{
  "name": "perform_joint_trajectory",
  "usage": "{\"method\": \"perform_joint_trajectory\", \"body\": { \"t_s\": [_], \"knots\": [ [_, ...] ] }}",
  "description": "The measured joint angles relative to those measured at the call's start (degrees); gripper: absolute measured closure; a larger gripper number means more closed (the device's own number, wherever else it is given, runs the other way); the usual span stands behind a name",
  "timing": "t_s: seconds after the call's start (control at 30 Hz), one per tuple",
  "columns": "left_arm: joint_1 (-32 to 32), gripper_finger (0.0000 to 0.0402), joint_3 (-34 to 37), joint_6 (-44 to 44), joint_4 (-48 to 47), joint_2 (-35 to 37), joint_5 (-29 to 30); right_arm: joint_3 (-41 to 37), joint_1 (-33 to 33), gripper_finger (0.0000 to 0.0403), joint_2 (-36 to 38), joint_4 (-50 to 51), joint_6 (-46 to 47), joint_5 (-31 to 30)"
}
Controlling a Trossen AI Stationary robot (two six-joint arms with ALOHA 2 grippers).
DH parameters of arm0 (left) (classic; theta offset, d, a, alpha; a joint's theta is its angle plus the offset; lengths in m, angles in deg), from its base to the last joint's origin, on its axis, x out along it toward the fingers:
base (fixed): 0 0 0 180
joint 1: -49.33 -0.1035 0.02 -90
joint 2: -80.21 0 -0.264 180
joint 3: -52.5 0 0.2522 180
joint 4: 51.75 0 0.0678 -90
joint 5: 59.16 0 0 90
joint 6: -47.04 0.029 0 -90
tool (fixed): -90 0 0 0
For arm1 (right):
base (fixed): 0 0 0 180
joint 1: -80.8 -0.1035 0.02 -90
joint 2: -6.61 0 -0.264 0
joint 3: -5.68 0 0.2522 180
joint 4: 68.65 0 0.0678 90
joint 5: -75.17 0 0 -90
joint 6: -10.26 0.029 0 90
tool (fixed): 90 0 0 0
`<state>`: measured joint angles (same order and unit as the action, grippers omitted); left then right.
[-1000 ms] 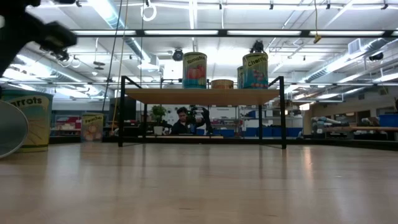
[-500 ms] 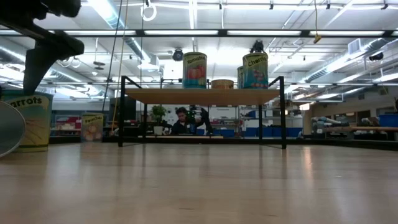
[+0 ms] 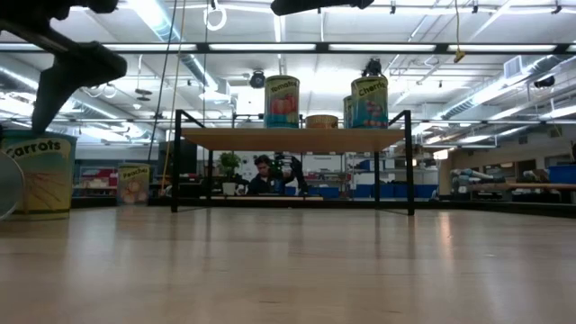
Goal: Pick and place cans onto a shelf
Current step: Put the big blue canned tomatoes on the shelf aligned with the other big blue canned tomatoes
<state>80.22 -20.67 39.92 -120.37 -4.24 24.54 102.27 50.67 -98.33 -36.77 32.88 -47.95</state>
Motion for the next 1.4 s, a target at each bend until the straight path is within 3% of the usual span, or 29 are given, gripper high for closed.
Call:
{"method": "perform_joint_trajectory", "body": {
  "t_s": [0.23, 0.73, 1.13, 1.27, 1.4],
  "knots": [
    [0.50, 0.0024, 0.00, -0.06, 7.78, 0.07, -0.30, 0.00, -0.04, 0.0028, 0.00, 0.01, 0.35, 0.02],
    [1.06, 0.0024, 0.07, -7.74, 4.84, -3.53, -7.23, 0.00, -0.43, 0.0028, 0.00, 0.05, 1.77, 0.04],
    [7.01, 0.0024, 0.07, -3.59, 1.33, -0.81, 13.83, 0.00, -0.26, 0.0028, 0.00, 0.71, 1.88, 0.04],
    [7.61, 0.0032, 0.04, -3.58, 1.61, -0.83, 14.91, 0.00, -0.01, 0.0028, 0.00, 0.79, 1.88, 0.02],
    [7.61, 0.0077, 0.04, -3.59, 2.35, -0.83, 15.11, 0.00, -0.02, 0.0028, 0.00, 0.75, 1.90, 0.02]
  ]
}}
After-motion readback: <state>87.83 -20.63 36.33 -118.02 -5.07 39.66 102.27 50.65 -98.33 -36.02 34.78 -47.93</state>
